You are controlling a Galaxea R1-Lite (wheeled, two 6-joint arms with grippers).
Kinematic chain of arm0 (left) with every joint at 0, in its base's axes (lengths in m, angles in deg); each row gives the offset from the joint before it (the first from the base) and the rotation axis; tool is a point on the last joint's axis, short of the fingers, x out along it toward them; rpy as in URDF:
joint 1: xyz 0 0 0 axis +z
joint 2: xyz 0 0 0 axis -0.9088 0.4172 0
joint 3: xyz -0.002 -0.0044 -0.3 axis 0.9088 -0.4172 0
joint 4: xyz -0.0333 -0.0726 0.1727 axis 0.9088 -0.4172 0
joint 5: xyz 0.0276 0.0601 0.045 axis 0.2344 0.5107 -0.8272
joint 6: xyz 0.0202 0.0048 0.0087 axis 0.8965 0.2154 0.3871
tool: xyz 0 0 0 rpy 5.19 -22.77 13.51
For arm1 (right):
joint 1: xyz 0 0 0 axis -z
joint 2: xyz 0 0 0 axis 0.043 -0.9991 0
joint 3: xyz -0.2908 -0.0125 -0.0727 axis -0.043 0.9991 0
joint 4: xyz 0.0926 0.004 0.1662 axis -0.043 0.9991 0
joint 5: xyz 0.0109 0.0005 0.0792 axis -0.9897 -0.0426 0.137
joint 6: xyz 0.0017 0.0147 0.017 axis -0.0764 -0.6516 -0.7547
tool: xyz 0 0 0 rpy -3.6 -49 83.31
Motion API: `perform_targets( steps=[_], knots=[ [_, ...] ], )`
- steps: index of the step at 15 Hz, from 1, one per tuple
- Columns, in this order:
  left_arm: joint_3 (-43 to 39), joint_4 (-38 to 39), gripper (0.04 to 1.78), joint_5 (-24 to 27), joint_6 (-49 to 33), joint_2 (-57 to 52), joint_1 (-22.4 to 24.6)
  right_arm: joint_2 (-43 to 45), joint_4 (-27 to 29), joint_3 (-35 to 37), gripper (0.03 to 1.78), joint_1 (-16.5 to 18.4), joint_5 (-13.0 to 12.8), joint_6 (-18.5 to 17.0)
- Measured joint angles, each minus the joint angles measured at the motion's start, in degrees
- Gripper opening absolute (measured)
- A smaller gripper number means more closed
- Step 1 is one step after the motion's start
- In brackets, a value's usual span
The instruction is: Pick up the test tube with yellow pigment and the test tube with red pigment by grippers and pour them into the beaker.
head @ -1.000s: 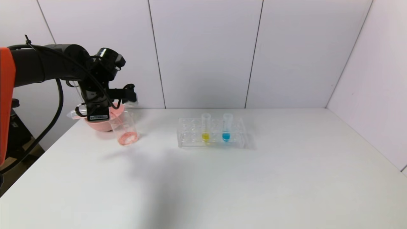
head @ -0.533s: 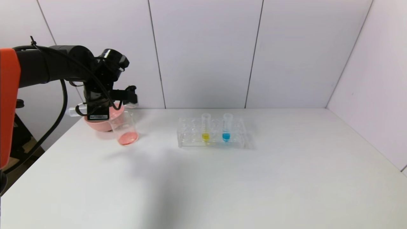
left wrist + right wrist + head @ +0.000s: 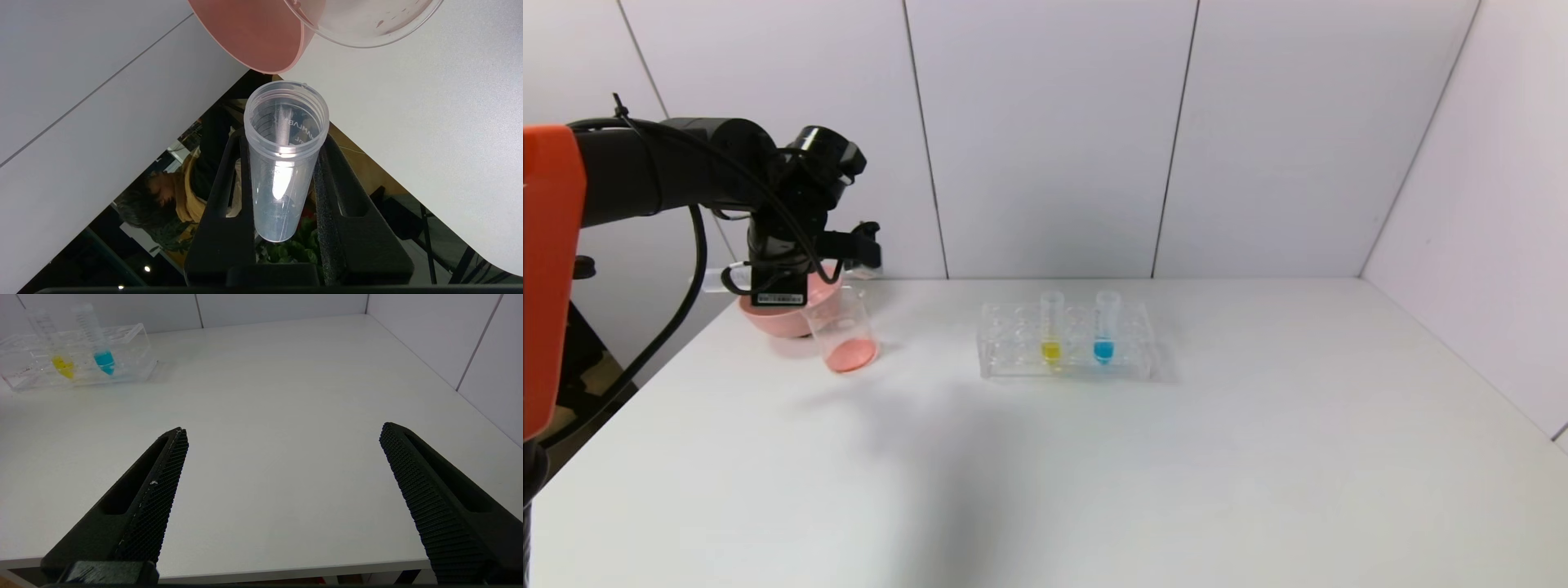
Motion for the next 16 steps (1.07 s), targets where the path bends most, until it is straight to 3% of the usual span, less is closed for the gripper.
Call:
perform_targets(
  steps=[5,8,12,16],
  knots=[
    [0.0,0.1,0.44,1.1,-0.5,-0.7,-0.2,0.0,0.0,0.0,1.71,0.0,0.0,0.0],
    [0.0,0.2,0.44,8.3,-1.3,-2.5,0.7,0.0,0.0,0.0,1.71,0.0,0.0,0.0],
    [-0.3,0.2,0.44,27.3,-8.7,-5.6,4.9,0.0,0.0,0.0,1.71,0.0,0.0,0.0],
    [-0.7,7.2,0.44,53.6,-27.1,-7.9,9.4,0.0,0.0,0.0,1.71,0.0,0.0,0.0]
  ],
)
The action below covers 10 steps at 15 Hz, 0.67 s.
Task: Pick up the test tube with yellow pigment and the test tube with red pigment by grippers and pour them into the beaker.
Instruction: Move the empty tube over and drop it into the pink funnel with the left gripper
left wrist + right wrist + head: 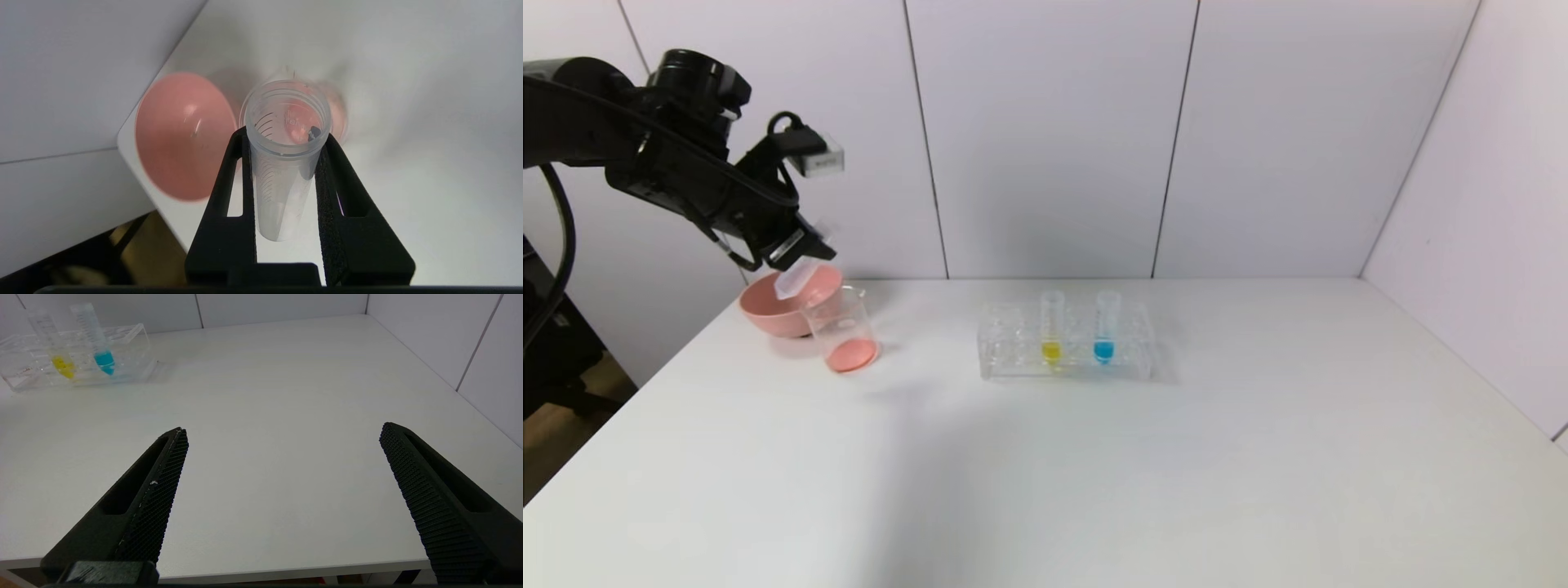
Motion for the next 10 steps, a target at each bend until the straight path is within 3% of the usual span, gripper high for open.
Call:
perform_targets(
  steps=[2,5,8,10],
  knots=[
    [-0.4,7.8,0.44,8.3,-13.3,-0.9,0.8,0.0,0.0,0.0,1.71,0.0,0.0,0.0],
    [-5.4,16.6,0.44,9.3,-29.2,-3.6,3.0,0.0,0.0,0.0,1.71,0.0,0.0,0.0],
    [-20.5,30.5,0.44,9.3,-33.2,-7.3,6.7,0.0,0.0,0.0,1.71,0.0,0.0,0.0],
    [-34.8,45.9,0.44,9.2,-35.5,-9.7,9.4,0.0,0.0,0.0,1.71,0.0,0.0,0.0]
  ],
)
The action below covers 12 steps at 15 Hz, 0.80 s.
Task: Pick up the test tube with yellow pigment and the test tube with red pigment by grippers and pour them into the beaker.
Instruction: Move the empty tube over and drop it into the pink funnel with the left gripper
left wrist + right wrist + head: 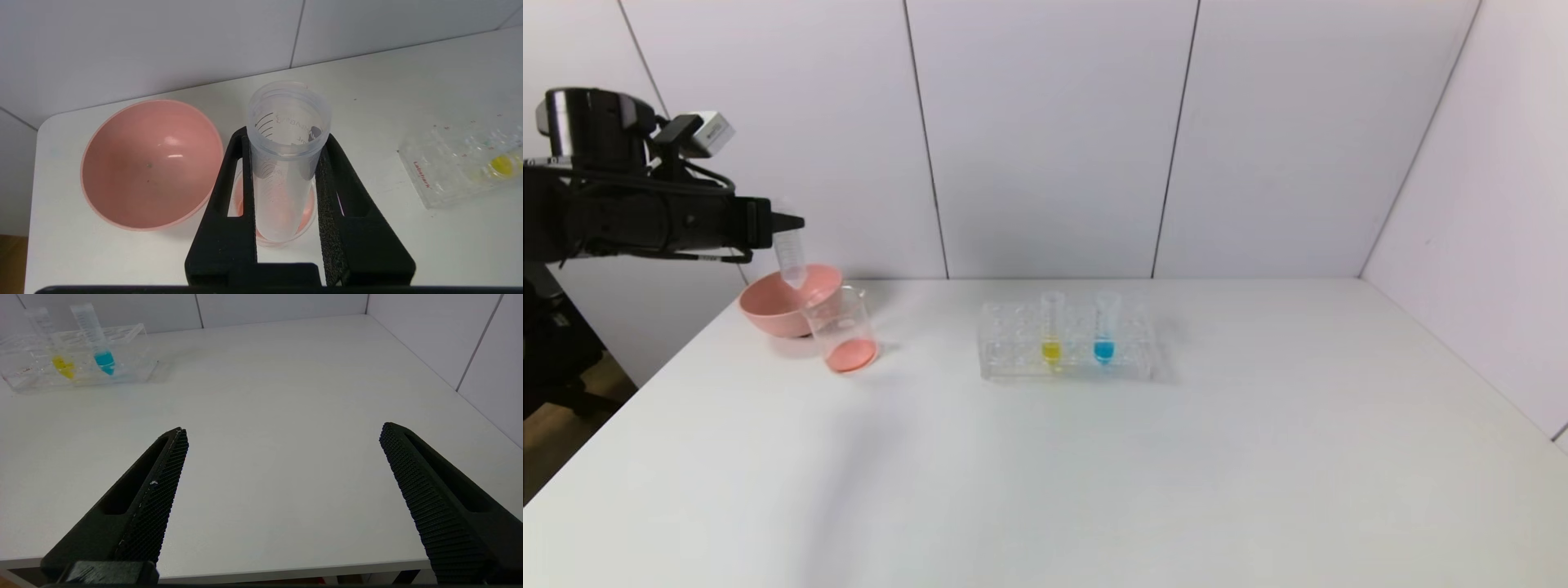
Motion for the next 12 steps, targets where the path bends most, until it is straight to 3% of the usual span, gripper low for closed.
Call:
perform_targets(
  steps=[4,7,9,12],
  knots=[
    [-25.3,31.6,0.44,-2.5,-4.5,-3.9,4.7,0.0,0.0,0.0,1.71,0.0,0.0,0.0],
    [-37.1,51.5,0.44,-3.6,-5.9,-4.9,7.8,0.0,0.0,0.0,1.71,0.0,0.0,0.0],
    [-39.5,60.0,0.44,-3.7,-6.0,-3.7,8.7,0.0,0.0,0.0,1.71,0.0,0.0,0.0],
    [-36.6,62.5,0.44,-3.8,-6.0,0.4,9.0,0.0,0.0,0.0,1.71,0.0,0.0,0.0]
  ],
)
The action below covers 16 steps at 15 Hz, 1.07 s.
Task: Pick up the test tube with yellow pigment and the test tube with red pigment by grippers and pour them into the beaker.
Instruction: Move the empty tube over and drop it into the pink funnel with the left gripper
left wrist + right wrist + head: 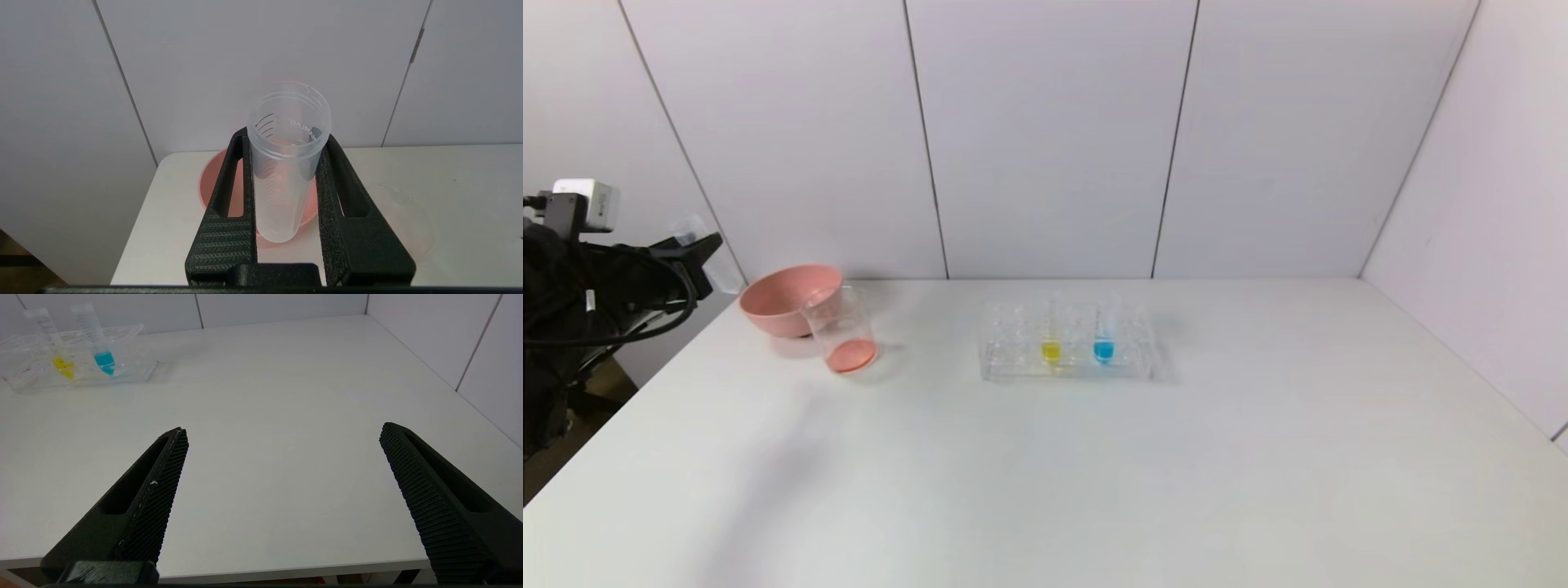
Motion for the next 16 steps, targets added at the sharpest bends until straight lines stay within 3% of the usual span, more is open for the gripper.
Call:
perform_targets(
  steps=[9,16],
  knots=[
    [26.0,-6.7,0.44,-0.8,-1.0,21.3,-1.0,0.0,0.0,0.0,1.71,0.0,0.0,0.0],
    [33.1,-8.0,0.44,-0.8,-1.0,28.2,-2.1,0.0,0.0,0.0,1.71,0.0,0.0,0.0]
  ],
)
